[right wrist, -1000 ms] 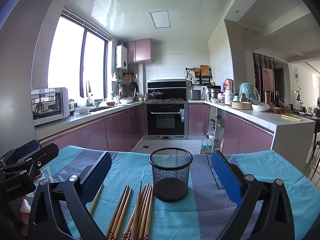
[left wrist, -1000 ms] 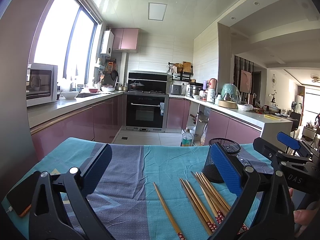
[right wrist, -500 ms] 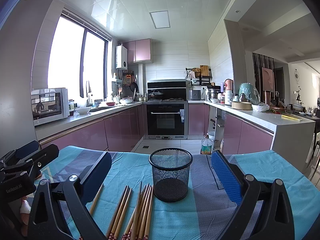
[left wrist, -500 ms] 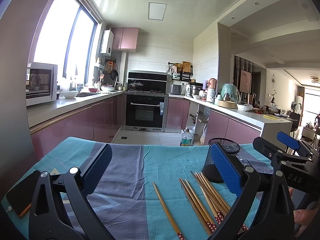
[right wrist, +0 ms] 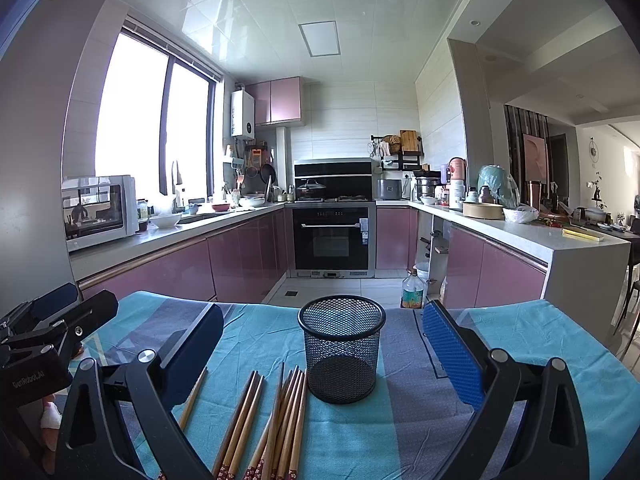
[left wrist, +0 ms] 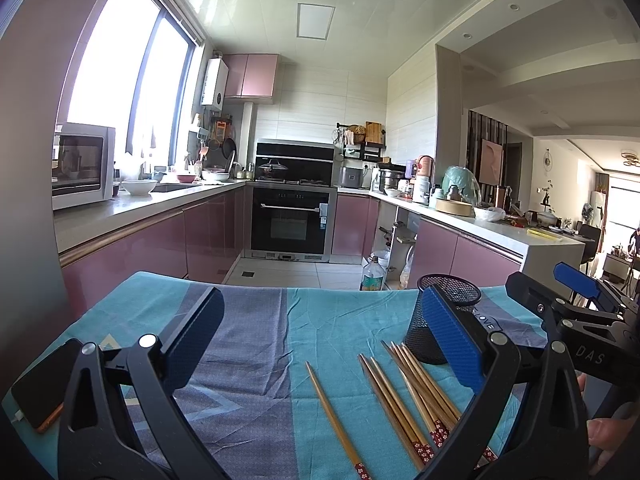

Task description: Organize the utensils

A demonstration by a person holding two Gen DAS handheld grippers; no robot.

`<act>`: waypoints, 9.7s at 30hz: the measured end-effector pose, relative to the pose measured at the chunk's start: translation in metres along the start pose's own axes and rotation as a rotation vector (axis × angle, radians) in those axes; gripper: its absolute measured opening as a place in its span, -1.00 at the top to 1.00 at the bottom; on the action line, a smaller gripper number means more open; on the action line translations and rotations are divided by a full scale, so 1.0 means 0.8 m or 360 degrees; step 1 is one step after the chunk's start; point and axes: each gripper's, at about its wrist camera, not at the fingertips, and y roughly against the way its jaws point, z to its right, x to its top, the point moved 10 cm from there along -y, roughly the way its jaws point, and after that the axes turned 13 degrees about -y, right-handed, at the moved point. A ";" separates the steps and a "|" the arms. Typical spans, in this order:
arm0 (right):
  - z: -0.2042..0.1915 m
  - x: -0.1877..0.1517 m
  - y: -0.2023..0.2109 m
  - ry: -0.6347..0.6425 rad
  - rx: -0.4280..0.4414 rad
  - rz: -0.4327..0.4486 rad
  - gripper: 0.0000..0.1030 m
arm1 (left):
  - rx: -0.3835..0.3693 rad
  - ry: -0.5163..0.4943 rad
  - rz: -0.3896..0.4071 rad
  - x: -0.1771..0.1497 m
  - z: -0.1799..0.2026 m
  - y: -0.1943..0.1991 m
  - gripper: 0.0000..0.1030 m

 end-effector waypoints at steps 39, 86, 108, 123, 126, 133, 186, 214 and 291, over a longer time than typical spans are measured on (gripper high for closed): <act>0.015 -0.136 -0.076 0.0039 0.0083 -0.0964 0.02 | -0.0396 -0.0060 -0.0689 -0.107 0.037 -0.078 -0.62; -0.009 -0.174 -0.118 -0.0018 0.0272 -0.1351 0.76 | -0.0631 -0.0082 -0.1078 -0.167 0.082 -0.145 0.72; -0.006 -0.064 -0.073 -0.0167 0.0476 -0.0986 0.89 | -0.0850 0.0148 -0.0835 -0.077 0.067 -0.120 0.86; 0.002 0.026 -0.068 -0.0167 0.0547 -0.0707 0.89 | -0.1018 0.0260 -0.0391 0.091 0.062 -0.085 0.86; 0.002 0.048 -0.070 -0.0145 0.0545 -0.0649 0.89 | -0.1019 0.0263 -0.0320 0.127 0.065 -0.088 0.86; 0.008 0.105 -0.082 -0.0095 0.0524 -0.0502 0.89 | -0.1023 0.0241 -0.0199 0.203 0.076 -0.110 0.86; 0.024 -0.044 -0.098 -0.0062 0.0458 -0.0953 0.24 | -0.0650 -0.0103 -0.0673 0.000 0.098 -0.174 0.00; 0.021 -0.168 -0.086 -0.0032 0.0256 -0.1247 0.34 | -0.0697 -0.0121 -0.1020 -0.151 0.130 -0.137 0.00; -0.008 -0.098 -0.086 -0.0138 0.0431 -0.1064 0.89 | -0.0750 0.0053 -0.0910 -0.097 0.107 -0.137 0.85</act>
